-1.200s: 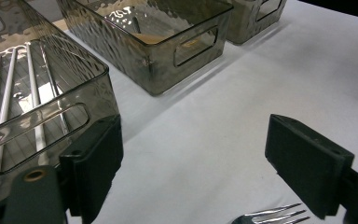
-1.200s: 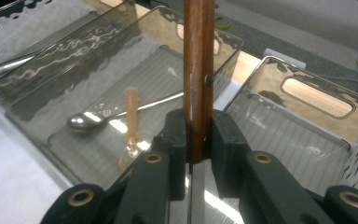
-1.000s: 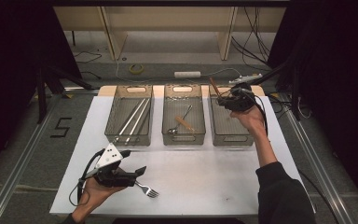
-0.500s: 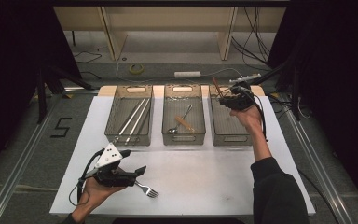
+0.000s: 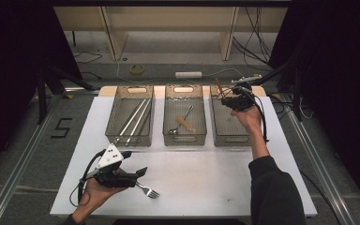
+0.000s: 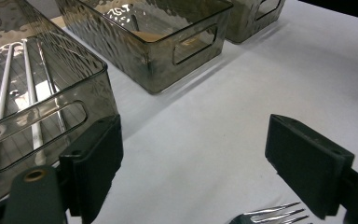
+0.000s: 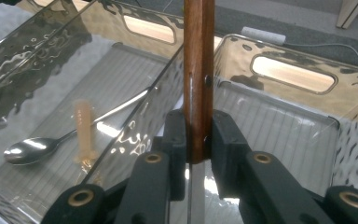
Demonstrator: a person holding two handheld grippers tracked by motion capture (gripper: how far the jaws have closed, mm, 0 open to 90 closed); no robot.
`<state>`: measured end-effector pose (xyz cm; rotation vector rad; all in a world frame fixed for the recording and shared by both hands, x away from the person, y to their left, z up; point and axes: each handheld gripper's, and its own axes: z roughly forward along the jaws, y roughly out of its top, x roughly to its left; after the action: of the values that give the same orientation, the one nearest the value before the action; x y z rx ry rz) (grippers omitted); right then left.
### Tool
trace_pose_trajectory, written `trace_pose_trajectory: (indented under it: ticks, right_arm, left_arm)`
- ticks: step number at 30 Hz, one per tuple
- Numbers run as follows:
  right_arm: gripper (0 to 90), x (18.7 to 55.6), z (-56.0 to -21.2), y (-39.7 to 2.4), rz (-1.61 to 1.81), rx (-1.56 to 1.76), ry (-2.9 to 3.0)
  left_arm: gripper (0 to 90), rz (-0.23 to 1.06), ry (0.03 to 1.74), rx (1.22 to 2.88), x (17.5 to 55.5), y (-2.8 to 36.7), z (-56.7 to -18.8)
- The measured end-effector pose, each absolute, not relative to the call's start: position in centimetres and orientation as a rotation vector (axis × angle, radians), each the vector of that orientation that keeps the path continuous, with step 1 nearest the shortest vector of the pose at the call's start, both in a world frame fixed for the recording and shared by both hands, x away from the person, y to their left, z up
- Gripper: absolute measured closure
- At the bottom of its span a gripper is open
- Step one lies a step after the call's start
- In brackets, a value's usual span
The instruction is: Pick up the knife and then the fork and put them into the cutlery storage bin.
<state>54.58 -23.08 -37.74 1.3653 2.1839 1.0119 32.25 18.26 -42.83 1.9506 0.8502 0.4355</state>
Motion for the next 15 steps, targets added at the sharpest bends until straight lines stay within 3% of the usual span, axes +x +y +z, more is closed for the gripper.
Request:
trace_pose_trajectory:
  ticks: [15]
  right_arm:
    - [77.9,54.7,-38.9,-23.0,0.976,1.414,2.179]
  left_arm:
    - [18.5,0.437,0.846,1.962,32.3,18.3,-42.8]
